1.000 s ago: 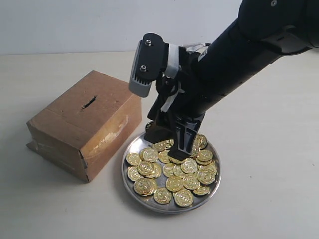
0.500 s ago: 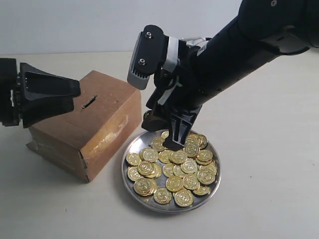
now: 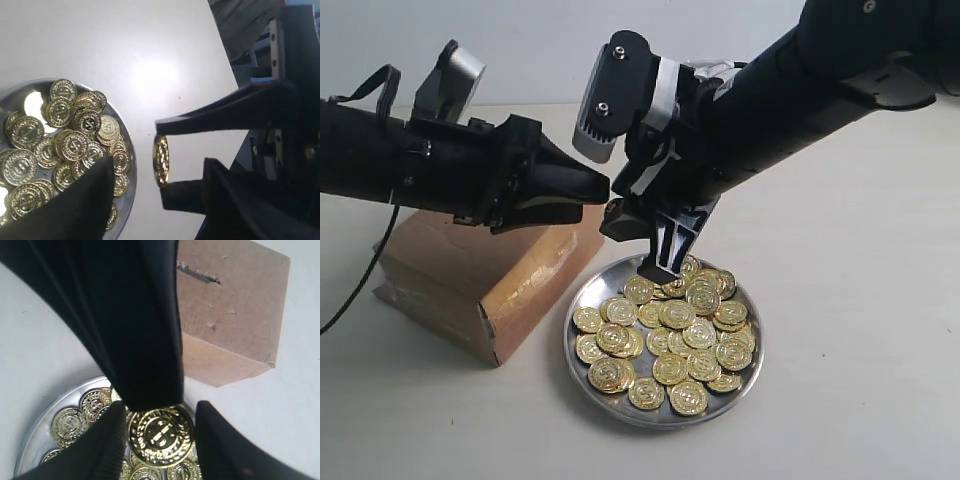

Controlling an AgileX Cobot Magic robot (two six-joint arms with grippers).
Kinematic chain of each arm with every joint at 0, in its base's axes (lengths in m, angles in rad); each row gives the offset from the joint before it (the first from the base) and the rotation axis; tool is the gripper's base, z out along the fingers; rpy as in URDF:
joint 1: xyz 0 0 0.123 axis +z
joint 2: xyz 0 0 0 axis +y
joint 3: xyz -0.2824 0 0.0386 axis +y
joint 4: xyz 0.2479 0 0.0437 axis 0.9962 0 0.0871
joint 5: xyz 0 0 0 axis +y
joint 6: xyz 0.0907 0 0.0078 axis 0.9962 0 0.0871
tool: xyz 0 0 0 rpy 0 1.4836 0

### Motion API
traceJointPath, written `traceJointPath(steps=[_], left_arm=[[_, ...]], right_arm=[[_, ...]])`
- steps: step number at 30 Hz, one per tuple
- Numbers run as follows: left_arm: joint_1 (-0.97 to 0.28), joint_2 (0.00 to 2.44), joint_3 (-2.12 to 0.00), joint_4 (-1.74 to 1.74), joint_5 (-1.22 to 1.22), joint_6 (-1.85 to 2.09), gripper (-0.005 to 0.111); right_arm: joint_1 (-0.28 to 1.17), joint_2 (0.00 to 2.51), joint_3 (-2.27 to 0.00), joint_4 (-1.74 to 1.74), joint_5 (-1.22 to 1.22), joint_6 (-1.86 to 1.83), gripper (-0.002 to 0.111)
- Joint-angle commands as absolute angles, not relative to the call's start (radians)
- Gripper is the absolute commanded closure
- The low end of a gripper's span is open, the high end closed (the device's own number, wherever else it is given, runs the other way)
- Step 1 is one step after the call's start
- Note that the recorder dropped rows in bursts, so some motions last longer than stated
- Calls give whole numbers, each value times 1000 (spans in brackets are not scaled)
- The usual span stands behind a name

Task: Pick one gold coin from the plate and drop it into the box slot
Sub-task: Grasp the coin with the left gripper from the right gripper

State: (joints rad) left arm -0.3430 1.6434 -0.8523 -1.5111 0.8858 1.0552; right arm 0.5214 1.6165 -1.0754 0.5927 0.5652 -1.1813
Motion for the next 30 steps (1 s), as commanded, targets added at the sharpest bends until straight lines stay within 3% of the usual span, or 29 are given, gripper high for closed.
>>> traceJointPath(steps=[1,18,20,22,28,30], left_arm=[[-351,1682,-902,-1507,884,1012,55],[-408,1720,-942,-1484,882,980,56],[-408,1720,-942,-1476,882,969,62],[-408,1720,-942,-1476,882,969,75],[-408,1720,-942,-1476,884,969,76],[-408,1720,-942,-1476,884,969,87]], right_arm=[[523,1608,-1077,592,551,-1182,93],[523,1608,-1077,592,547,-1180,93],[523,1608,-1077,592,547,-1180,93],[523,1608,-1077,592,547,-1180,93],[523,1608,-1077,592,547,-1180,93],[523,1608,-1077,592,547,-1177,93]])
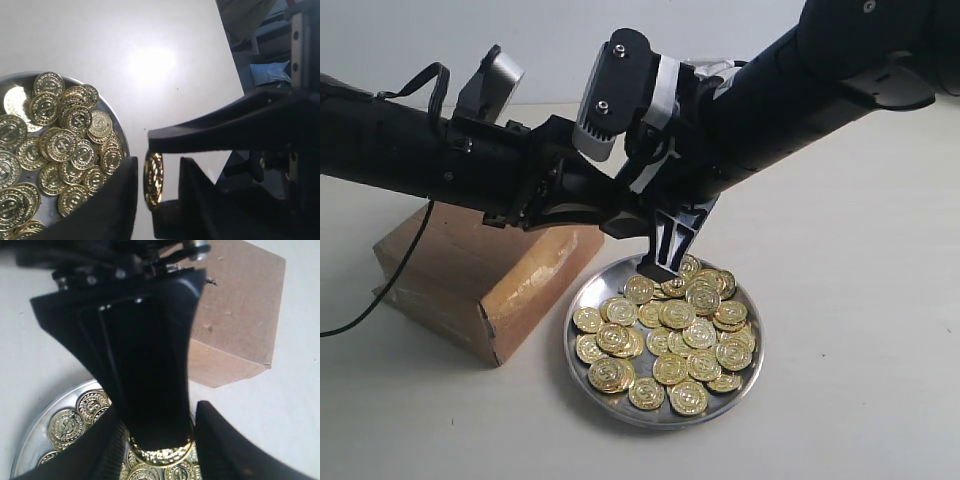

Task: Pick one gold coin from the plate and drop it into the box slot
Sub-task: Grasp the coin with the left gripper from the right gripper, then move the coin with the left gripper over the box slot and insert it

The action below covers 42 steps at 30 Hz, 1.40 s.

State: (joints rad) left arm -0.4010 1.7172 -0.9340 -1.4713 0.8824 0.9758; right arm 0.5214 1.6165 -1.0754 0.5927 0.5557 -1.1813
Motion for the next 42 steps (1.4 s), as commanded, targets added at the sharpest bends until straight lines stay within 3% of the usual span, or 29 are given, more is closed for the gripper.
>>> traceJointPath(steps=[1,3,8,10,12,13,17,22,25,26,27,33,42], left_arm=[[-408,1720,-942,-1476,884,969,94],[-408,1720,-942,-1476,884,976,107],[-408,1720,-942,-1476,884,989,107],[-408,1720,-942,-1476,884,989,107],[-408,1720,-942,-1476,884,991,107],[-408,1720,-942,-1476,884,991,107],[-408,1720,-942,-1468,884,1019,107],[-398,1696,-982,-1290,829,1007,107],[-398,1655,-1028,-1139,799,982,107],[-398,1632,-1051,-1029,768,939,107],[-398,1619,-1062,-965,754,907,107],[-398,1535,-1082,-357,617,515,107],[-417,1614,-1082,-257,577,411,107]], right_arm=[[523,1608,-1077,592,547,-1177,93],[523,1608,-1077,592,547,-1177,93],[523,1608,-1077,592,549,-1178,91],[523,1608,-1077,592,549,-1178,76],[523,1608,-1077,592,537,-1166,45],[523,1608,-1077,592,519,-1114,37],[523,1606,-1077,497,519,-977,36],[523,1546,-1077,330,569,-698,51],[523,1483,-1077,332,671,-631,83],[523,1456,-1077,336,732,-593,103],[523,1443,-1077,336,767,-575,108],[523,1400,-1033,340,883,-547,108],[523,1400,-1033,361,879,-547,108]])
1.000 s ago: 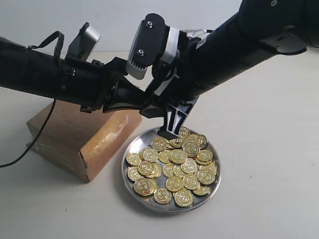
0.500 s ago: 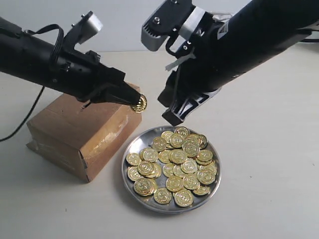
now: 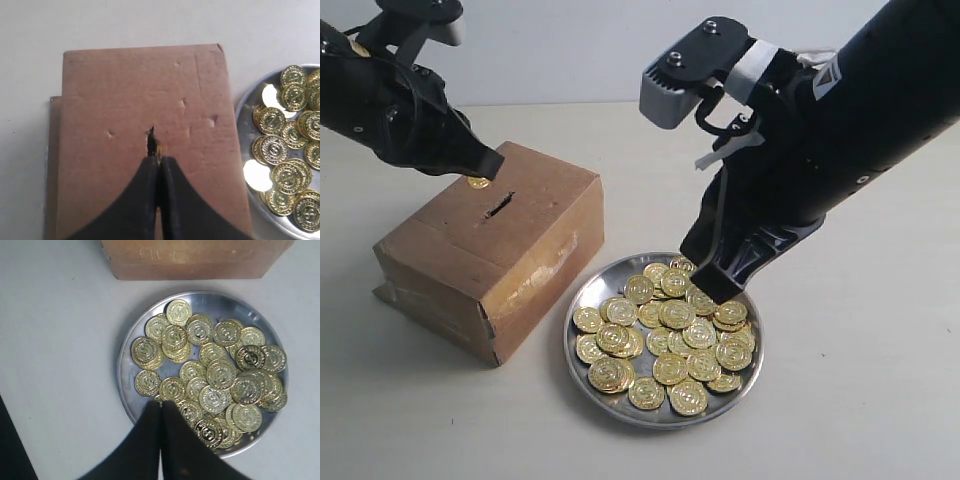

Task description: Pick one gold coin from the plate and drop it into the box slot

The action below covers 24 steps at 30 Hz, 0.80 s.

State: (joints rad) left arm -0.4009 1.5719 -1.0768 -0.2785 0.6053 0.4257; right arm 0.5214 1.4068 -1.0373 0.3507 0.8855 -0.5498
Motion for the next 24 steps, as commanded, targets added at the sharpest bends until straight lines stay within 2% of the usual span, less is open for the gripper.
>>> traceJointPath(steps=[1,21,24], left_arm=[[-419,1629,-1082,-246,566,411,107],[-419,1704,-1082,-242,550,411,106],[-419,1704,-1082,-242,552,411,97]], right_arm=[[523,1400,-1033,361,879,-547,108],[523,1400,-1033,363,883,-547,108],[523,1400,-1033,363,883,-547,108]])
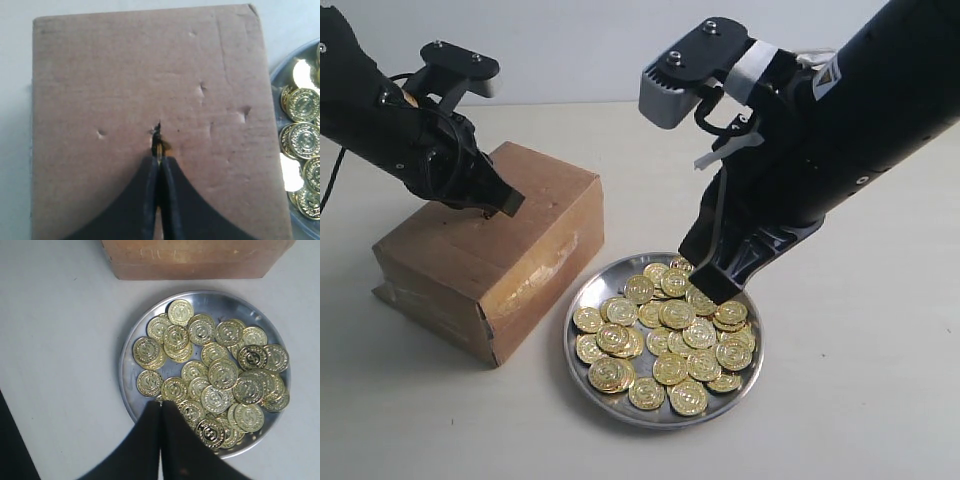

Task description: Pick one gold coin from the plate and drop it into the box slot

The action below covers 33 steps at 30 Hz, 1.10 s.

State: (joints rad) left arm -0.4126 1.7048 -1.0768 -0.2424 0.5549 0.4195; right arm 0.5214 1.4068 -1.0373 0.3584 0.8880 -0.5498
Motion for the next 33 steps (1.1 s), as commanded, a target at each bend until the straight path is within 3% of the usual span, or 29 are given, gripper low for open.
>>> traceJointPath(steps=[1,2,6,22,33], left_arm=[[-419,1704,-1082,-242,552,411,93],[-419,1704,-1082,-242,552,411,82],[-419,1670,-1087,-242,556,402,64],[-419,1096,-1162,-252,732,386,65],[-419,1002,-1162,-252,732,386,65]], right_arm=[[523,1400,-1033,363,883,-547,108],[523,1400,-1033,363,883,-547,108],[523,1400,-1033,363,876,-547,108],[523,1400,-1033,363,806,-549,108],[523,1400,-1033,363,806,-549,108]])
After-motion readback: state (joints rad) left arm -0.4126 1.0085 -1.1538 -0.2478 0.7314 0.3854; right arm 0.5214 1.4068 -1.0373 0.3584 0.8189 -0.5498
